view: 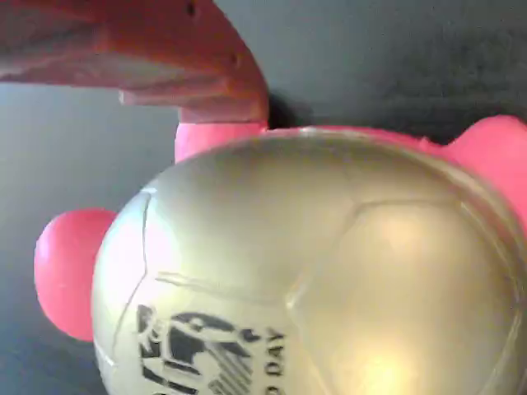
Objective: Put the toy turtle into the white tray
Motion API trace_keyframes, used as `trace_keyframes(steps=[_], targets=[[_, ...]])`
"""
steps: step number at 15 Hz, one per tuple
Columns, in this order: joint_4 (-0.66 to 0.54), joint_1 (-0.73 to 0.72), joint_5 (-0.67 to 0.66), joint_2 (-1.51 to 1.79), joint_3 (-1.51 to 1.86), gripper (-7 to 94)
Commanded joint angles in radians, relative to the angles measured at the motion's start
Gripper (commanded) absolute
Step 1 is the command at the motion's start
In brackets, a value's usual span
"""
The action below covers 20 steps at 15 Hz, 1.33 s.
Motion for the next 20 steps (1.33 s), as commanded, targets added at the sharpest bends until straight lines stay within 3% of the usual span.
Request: trace_keyframes(steps=[1, 6, 8, 13, 17, 20], targets=[[-0.034, 0.005, -0.012, 0.034, 0.038, 56], [-0.107, -0.008, -0.011, 0.032, 0.112, 56], [-0.121, -0.012, -0.011, 0.032, 0.127, 51], [-0.121, -0.006, 0.020, 0.043, 0.118, 0], [-0.034, -0.006, 0.041, 0.094, 0.061, 0], [0.184, -0.043, 0.095, 0.172, -0.114, 0]])
